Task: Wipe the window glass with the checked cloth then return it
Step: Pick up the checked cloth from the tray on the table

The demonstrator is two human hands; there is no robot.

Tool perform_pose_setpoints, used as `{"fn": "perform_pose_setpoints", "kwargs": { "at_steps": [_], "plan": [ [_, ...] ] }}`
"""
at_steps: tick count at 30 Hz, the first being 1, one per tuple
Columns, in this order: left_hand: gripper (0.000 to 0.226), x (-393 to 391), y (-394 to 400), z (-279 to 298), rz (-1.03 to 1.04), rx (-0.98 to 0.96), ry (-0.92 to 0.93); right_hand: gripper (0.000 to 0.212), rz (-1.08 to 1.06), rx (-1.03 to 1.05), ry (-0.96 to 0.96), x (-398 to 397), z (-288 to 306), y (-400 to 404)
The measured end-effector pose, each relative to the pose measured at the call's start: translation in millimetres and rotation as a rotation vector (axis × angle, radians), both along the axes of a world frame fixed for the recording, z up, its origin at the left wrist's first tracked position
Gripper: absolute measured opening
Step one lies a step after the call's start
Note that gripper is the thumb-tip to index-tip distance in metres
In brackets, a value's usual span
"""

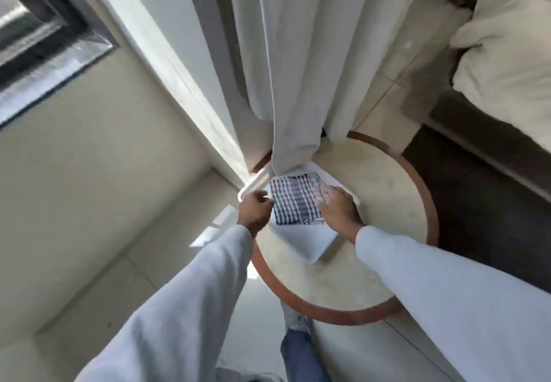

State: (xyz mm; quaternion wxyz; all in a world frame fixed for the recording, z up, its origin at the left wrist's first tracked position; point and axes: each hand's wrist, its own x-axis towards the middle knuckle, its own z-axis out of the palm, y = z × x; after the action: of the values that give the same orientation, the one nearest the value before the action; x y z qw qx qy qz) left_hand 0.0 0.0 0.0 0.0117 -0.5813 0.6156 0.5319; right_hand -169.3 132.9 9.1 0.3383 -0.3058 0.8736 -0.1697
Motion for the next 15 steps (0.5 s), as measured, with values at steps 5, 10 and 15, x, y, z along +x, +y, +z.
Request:
{"fn": "perform_pose_setpoints", "kwargs": {
  "at_steps": [5, 10, 15],
  "plan": [
    [0.046, -44, -3, -53, -0.112, -0.022, -0.143, 0.052, -0.112, 0.146, -0.097, -13, -63, -11],
    [0.063, -57, -9, -89, -0.065, 0.038, -0.229, 0.051, -0.198, 0.124, -0.027, -12, -102, -23],
    [0.047, -58, -13, -105, -0.056, 0.044, -0.173, 0.019, -0.256, 0.112, -0.048, -20, -115, -35]
  ]
}}
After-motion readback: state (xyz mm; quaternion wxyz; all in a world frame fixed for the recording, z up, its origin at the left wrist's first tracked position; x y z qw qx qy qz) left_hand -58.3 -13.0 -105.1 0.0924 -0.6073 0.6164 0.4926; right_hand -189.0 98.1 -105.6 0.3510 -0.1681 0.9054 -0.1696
